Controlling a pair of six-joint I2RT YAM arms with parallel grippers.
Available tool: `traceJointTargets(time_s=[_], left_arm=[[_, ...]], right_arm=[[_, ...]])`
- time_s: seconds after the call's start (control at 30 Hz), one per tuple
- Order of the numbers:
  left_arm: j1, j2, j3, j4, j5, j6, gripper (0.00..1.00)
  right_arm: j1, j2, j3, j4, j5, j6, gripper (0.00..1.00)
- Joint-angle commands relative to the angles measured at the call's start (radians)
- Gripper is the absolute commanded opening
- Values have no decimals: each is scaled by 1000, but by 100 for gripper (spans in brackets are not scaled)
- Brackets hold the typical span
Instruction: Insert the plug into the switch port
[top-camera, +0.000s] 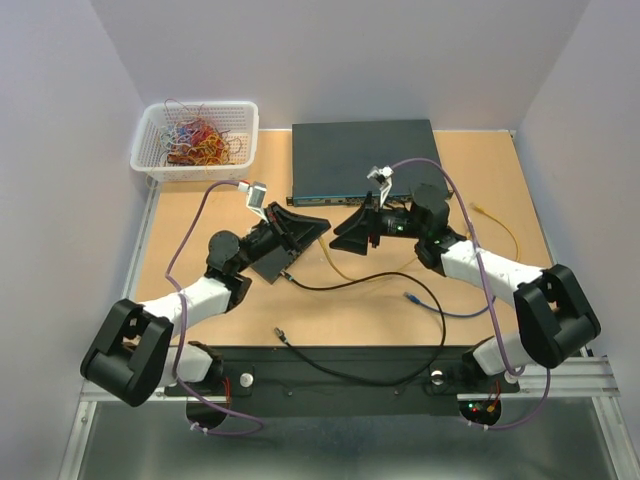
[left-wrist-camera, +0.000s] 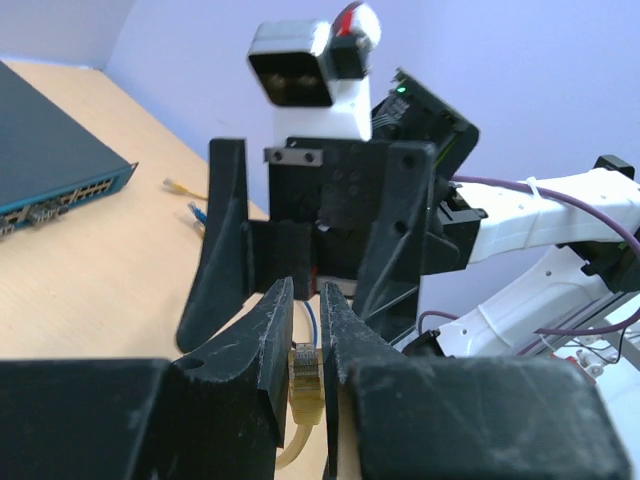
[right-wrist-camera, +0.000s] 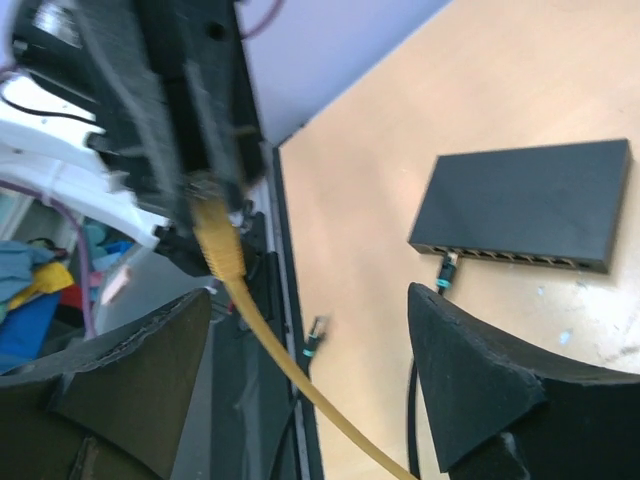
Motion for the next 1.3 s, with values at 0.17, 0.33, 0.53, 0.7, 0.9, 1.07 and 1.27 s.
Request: traceJointTargets(time_s=[0.17,0.33,0.53,0.7,0.9,1.07,1.27], left_arm=[[3,42,-11,578,16,-65,0],[1,66,-12,614,10,-76,0],[0,99,-11,661,1,-95,0],[0,129,-19,723,-19,-126,0],[0,146,-14,747,-33,-131,0],[0,159,-11,769,-36,-137,0],[4,145,-16,781,-31,-142,0]], right_arm=[[0,52,-10,344,-125,185,66],[11,84,-5,365,-127,198,61],[23,121,-1,381,-125,207,55],[34,139,-1,393,-130,207,48],[40,149,-7,399,-131,207,45],[43,167,-11,401,-133,207,44],[42,185,-19,401,-131,204,44]])
